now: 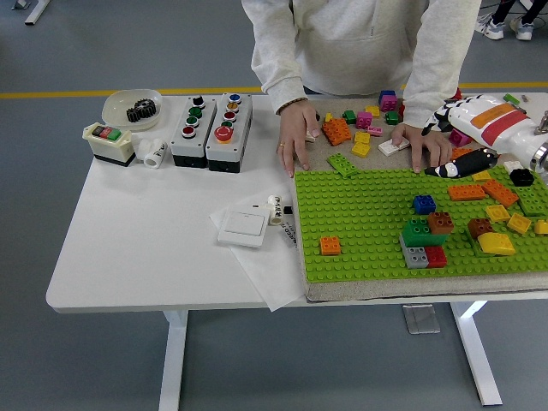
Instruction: Pick up the brick,pile it on top of brick,press brick,pick up the brick,pile it on top of brick,press brick
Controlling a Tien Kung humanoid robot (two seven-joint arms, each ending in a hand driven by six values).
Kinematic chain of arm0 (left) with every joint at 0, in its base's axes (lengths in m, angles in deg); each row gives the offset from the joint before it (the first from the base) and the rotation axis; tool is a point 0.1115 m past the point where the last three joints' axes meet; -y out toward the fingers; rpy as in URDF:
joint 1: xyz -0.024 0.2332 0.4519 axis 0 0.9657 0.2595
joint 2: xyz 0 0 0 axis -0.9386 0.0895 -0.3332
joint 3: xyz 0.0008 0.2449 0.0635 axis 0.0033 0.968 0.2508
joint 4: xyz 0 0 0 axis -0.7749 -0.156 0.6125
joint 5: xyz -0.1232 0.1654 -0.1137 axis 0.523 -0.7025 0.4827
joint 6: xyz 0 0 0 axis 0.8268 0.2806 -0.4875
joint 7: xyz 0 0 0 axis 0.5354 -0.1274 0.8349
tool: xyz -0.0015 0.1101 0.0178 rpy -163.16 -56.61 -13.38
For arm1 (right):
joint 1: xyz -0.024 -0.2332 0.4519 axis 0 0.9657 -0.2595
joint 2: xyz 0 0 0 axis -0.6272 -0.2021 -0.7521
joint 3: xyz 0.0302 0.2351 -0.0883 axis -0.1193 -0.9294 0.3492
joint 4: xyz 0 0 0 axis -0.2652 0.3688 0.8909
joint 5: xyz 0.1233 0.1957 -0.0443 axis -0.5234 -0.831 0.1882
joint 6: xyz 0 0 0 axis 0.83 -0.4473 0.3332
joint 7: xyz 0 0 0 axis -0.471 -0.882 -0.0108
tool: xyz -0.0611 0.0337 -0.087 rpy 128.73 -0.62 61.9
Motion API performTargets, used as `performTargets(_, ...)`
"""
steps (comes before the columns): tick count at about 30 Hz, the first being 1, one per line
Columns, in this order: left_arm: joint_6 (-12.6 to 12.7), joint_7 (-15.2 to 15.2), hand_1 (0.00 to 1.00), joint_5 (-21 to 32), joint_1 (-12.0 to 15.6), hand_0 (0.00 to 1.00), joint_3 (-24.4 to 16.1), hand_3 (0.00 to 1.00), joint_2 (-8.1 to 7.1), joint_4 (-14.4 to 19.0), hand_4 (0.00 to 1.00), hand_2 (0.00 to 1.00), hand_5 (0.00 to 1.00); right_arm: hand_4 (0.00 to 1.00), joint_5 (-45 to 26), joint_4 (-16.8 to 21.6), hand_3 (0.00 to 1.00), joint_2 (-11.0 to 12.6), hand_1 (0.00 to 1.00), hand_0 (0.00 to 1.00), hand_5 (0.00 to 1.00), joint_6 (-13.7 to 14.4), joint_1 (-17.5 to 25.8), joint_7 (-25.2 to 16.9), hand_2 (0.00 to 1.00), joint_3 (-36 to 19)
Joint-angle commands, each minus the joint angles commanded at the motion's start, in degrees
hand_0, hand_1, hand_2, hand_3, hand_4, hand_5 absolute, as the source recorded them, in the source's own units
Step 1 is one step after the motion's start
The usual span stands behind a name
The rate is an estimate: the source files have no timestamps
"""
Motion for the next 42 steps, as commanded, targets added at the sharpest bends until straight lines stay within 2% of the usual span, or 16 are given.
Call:
performTargets(1, -0.01, 0.01, 0.737, 0.07, -0.02, 0.759, 0.05, 0.597, -0.02, 0.02, 0.665, 0.739, 0.593, 0.989, 0.22, -1.98, 0.713, -1.13, 0.676, 0.705, 0.354, 0.19, -0.60, -0.18, 0.719, 1.48)
performTargets(9, 0.06, 0.05, 0.737, 0.71, -0.44, 0.760, 0.55, 0.597, -0.15, 0.15, 0.664, 0.740, 0.592, 0.998, -0.37, -13.93, 0.726, -8.56, 0.671, 0.704, 0.338, 0.24, -3.72, -1.92, 0.712, 7.61)
performTargets(11, 0.06, 0.06, 0.737, 0.70, -0.47, 0.760, 0.55, 0.597, -0.16, 0.16, 0.664, 0.740, 0.592, 0.998, -0.34, -15.12, 0.726, -9.13, 0.671, 0.704, 0.338, 0.25, -4.04, -2.10, 0.712, 8.18)
performTargets(15, 0.02, 0.24, 0.737, 0.58, -0.85, 0.763, 0.54, 0.597, -0.30, 0.24, 0.664, 0.742, 0.592, 0.998, -1.35, -20.26, 0.740, -12.19, 0.666, 0.691, 0.324, -0.34, -5.86, -3.66, 0.708, 11.63)
performTargets(22, 0.23, 0.36, 0.737, 0.67, -1.51, 0.766, 0.60, 0.595, -0.51, 0.27, 0.664, 0.744, 0.591, 0.998, -1.39, -23.14, 0.740, -13.51, 0.662, 0.693, 0.317, -1.76, -6.58, -4.69, 0.703, 14.52)
performTargets(35, 0.60, 0.34, 0.736, 0.38, -1.89, 0.764, 0.54, 0.596, -0.61, 0.30, 0.666, 0.745, 0.592, 0.998, 1.39, -24.50, 0.724, -14.13, 0.659, 0.693, 0.298, -4.56, -7.33, -6.02, 0.697, 17.02)
performTargets(42, 0.52, 0.53, 0.737, -0.23, -1.89, 0.764, 0.22, 0.595, -0.65, 0.37, 0.665, 0.746, 0.592, 0.998, 1.07, -25.13, 0.710, -14.86, 0.654, 0.681, 0.293, -4.91, -6.64, -5.90, 0.688, 18.02)
